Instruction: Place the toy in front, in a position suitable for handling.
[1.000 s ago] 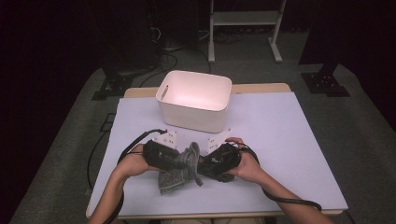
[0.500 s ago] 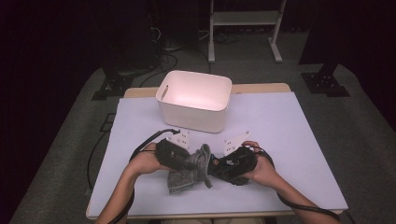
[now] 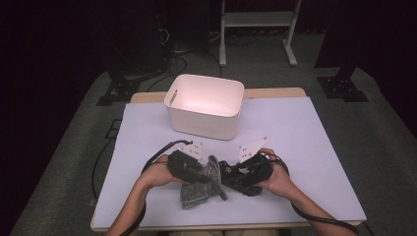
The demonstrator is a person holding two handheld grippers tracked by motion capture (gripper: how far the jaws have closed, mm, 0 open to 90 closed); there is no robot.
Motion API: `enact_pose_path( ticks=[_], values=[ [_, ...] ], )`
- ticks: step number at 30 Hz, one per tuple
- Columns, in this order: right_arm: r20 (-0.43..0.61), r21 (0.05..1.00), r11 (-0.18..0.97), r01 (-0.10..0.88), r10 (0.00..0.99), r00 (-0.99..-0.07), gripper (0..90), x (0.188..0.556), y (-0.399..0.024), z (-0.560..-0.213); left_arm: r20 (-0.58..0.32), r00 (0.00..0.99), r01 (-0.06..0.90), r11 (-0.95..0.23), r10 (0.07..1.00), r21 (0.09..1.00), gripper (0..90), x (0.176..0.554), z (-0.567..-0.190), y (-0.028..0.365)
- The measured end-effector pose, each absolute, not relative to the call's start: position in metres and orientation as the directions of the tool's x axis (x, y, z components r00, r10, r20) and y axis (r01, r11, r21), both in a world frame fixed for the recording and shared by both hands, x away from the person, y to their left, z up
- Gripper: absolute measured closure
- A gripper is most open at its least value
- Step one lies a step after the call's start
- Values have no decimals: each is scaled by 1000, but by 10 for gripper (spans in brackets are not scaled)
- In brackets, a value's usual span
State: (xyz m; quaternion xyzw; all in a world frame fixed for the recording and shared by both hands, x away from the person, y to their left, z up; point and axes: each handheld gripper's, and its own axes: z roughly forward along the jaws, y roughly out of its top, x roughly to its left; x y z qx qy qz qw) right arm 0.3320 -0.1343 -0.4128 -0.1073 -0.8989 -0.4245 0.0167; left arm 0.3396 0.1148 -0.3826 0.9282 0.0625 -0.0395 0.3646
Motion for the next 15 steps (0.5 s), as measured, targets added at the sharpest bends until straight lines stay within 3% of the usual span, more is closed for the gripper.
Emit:
enact_pose_path(
  ticks=[9,15],
  values=[
    [99,824,542,165,148,-984,562,338,-108,-392,-25,990,120,-731,139,672,724,332,-340,145],
    [88,837,529,140,123,-989,560,343,-85,-395,-23,985,141,-739,168,659,724,329,-340,159]
  ],
)
